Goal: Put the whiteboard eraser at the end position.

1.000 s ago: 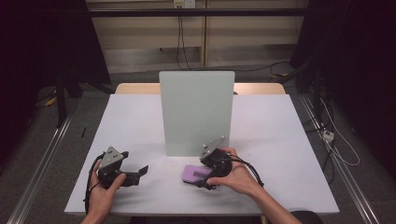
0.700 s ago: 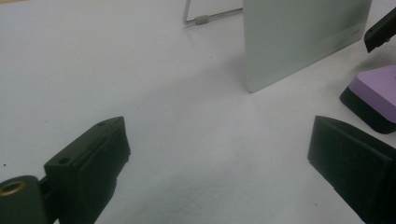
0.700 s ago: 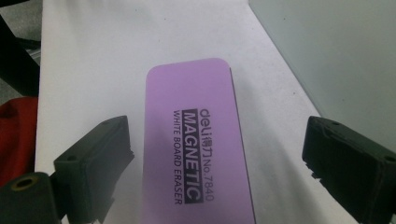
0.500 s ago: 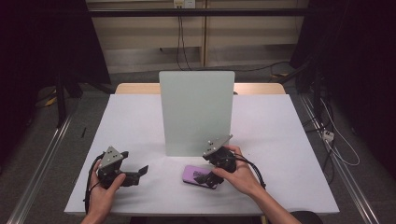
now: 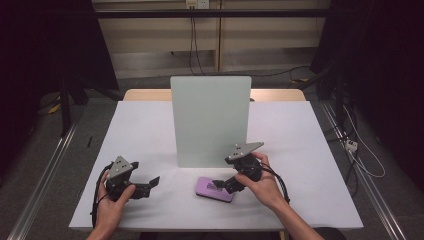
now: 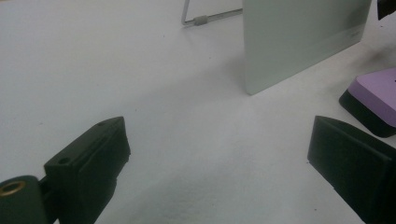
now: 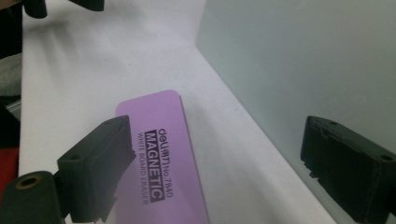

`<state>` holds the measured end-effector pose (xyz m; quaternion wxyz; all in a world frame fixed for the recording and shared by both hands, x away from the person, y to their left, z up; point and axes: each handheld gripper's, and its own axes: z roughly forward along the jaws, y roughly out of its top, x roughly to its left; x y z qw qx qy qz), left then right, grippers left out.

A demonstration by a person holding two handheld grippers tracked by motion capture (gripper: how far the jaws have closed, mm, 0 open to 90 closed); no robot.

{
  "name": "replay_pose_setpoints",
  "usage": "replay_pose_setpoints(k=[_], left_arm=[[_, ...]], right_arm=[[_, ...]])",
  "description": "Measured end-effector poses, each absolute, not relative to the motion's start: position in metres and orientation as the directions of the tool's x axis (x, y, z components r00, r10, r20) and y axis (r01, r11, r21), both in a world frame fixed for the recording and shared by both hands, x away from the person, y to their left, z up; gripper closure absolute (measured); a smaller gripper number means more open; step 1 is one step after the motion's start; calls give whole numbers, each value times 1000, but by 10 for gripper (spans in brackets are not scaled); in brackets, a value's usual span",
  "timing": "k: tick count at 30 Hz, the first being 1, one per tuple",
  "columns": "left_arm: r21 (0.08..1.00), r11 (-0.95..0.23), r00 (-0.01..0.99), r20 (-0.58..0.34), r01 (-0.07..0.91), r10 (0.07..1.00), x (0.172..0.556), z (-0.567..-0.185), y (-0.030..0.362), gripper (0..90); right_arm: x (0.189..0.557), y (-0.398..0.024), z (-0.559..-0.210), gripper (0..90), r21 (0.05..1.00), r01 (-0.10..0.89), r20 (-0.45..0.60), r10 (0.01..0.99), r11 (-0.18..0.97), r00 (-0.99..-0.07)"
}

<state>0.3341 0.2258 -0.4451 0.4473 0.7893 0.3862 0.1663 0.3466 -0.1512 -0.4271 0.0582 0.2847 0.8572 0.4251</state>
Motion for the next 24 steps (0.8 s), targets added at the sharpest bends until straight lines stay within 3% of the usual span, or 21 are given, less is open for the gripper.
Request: replay_pose_setpoints(k=[24], left_arm=[[840,-289,626,-76,460,776,335,-444,227,54]], right_arm=[[333,-206,-432,89,813,481,95,741,328,-665]])
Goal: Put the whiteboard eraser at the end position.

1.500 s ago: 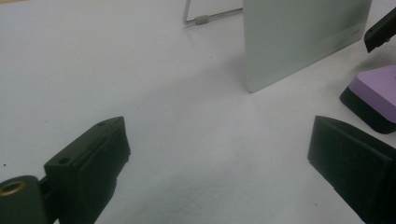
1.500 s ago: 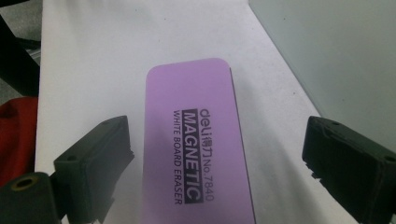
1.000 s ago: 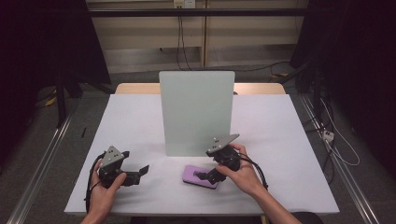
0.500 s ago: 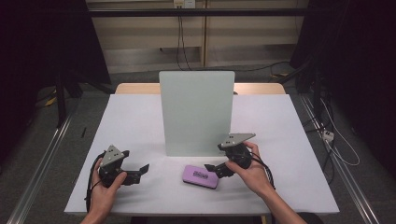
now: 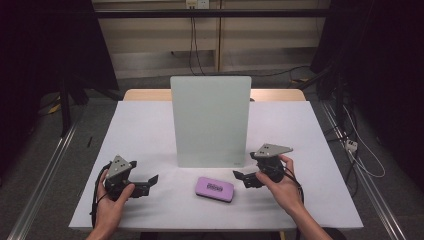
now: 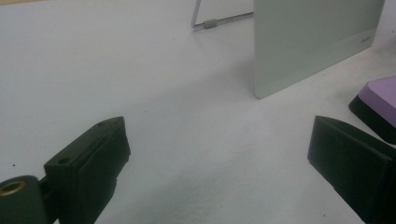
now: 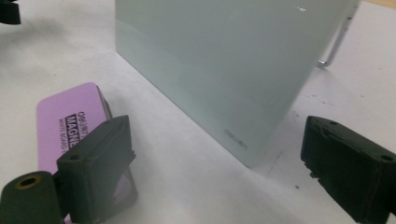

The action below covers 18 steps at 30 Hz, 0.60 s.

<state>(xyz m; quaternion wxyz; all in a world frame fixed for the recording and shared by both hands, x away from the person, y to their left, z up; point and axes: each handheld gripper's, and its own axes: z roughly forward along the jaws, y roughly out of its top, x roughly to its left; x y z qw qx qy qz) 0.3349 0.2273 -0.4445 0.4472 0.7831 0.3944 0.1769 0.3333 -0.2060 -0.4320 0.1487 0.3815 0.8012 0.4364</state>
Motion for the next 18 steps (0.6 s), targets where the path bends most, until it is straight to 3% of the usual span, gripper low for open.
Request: replay_pose_setpoints(k=[18], left_arm=[[837,-282,613,-78,468,786,336,-445,227,54]], right_arm=[[323,-247,-440,88,833,499,97,823,240,-559]])
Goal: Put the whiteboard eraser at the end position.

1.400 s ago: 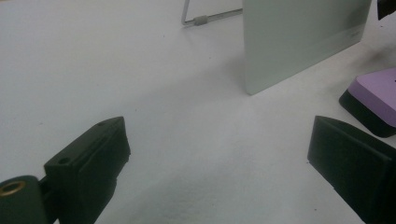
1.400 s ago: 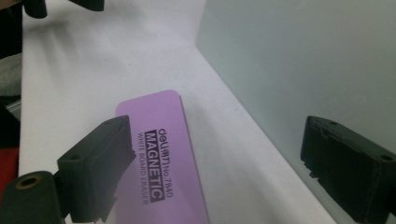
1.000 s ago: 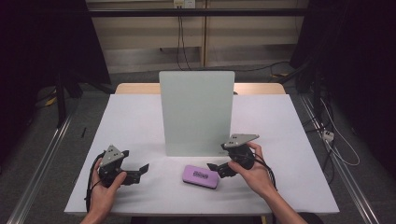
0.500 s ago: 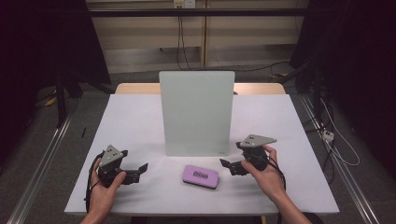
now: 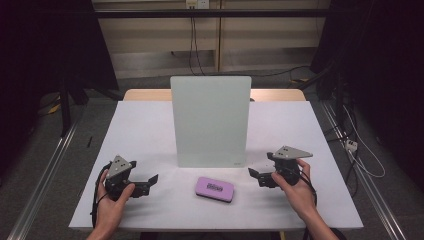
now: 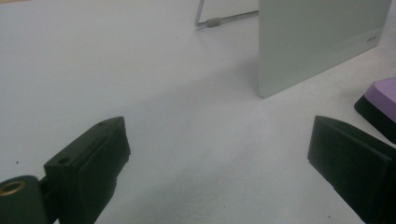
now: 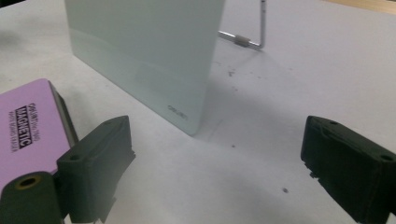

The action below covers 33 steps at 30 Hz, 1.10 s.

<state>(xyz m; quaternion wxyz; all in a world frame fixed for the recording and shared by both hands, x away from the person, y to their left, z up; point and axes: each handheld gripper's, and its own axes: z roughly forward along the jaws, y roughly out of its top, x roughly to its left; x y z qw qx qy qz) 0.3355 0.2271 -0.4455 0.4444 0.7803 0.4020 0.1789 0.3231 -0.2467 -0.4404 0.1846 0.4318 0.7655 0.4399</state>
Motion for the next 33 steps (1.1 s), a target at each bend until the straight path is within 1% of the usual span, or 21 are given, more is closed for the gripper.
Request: replay_pose_setpoints(k=[7,17,22,33], left_arm=[[836,-278,608,-82,473,789,336,-446,227,54],[839,-274,606,-83,471,791,336,-445,229,54],[840,-274,606,-80,469,791,337,-445,230,53],[846,-255,597,-90,467,797,336,-443,233,51]], right_arm=[[319,-261,-443,87,835,512,112,850,200,-514],[313,-284,-446,85,836,521,105,881,173,-461],[307,-294,-451,85,840,528,135,895,124,-426],[297,-304,-457,85,852,514,135,906,101,-401]])
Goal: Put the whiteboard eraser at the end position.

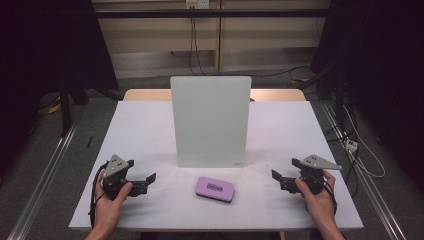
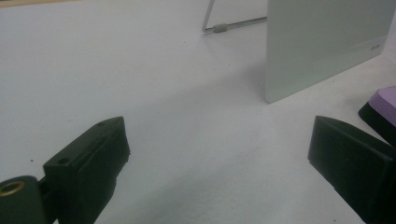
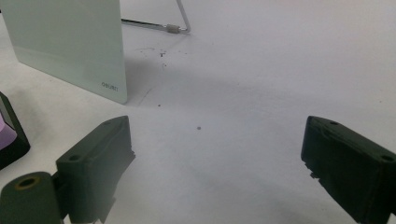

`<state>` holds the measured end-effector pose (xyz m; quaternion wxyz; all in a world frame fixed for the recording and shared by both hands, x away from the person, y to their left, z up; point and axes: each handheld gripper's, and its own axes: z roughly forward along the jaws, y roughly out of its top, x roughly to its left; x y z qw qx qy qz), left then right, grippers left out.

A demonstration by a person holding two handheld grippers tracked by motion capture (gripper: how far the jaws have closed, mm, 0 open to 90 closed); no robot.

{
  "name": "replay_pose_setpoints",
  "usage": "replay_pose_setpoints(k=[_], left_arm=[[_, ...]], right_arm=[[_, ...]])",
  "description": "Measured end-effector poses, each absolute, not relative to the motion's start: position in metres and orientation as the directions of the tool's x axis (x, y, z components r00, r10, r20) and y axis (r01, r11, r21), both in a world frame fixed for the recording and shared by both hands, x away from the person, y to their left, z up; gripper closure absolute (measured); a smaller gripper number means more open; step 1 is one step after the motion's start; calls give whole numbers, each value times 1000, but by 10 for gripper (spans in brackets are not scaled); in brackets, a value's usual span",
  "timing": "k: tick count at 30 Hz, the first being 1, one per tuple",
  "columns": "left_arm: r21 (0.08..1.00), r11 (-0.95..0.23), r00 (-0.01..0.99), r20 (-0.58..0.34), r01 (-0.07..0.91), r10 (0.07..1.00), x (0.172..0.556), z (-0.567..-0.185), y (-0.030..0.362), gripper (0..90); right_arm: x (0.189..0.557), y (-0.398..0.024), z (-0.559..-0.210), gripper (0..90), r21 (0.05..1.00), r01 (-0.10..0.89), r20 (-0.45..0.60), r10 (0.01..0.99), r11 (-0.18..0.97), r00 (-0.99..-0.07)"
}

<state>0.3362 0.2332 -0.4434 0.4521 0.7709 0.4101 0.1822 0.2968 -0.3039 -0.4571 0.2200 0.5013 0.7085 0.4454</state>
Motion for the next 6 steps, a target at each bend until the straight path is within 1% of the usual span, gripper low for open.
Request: replay_pose_setpoints(k=[6], left_arm=[[839,-258,595,-95,479,798,337,-445,233,51]], right_arm=[[298,-304,-458,86,847,522,139,907,99,-397]])
